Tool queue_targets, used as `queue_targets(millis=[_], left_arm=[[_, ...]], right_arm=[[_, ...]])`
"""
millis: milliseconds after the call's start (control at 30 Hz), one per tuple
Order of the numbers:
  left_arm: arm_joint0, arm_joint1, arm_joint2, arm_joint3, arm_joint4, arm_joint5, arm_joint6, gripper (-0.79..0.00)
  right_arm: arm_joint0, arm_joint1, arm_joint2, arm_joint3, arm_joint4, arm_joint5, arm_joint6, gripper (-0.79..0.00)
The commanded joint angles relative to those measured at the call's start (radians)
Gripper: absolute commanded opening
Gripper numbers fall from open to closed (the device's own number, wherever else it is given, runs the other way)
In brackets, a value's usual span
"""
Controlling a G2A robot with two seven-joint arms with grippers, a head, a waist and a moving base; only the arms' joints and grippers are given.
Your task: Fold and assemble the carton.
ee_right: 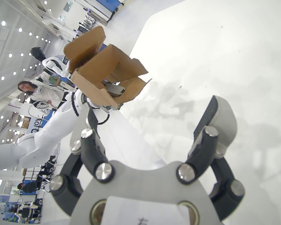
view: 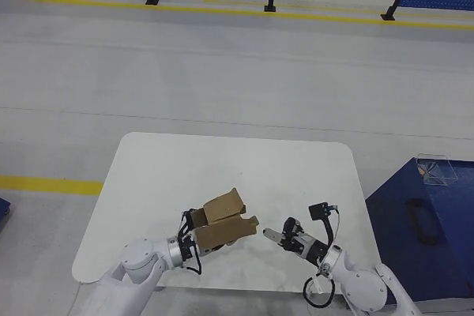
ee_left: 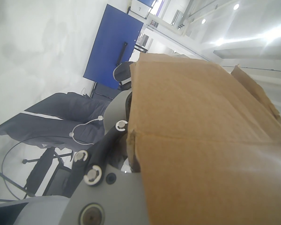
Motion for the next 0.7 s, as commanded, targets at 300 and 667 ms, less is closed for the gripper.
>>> queue_targets(millis=[300, 667], left_arm=[[0.002, -0.004, 0.029, -0.013, 0.027, -0.015, -0.010, -0.785], [0.001, -0.004, 0.026, -0.005, 0.027, -0.023, 0.003, -0.785]], right_arm=[[0.135, -0.036, -0.180, 0.114, -0.064, 0.059, -0.077, 0.000], [0.136, -0.035, -0.096, 0.109, -0.147, 0.160, -0.219, 0.000]])
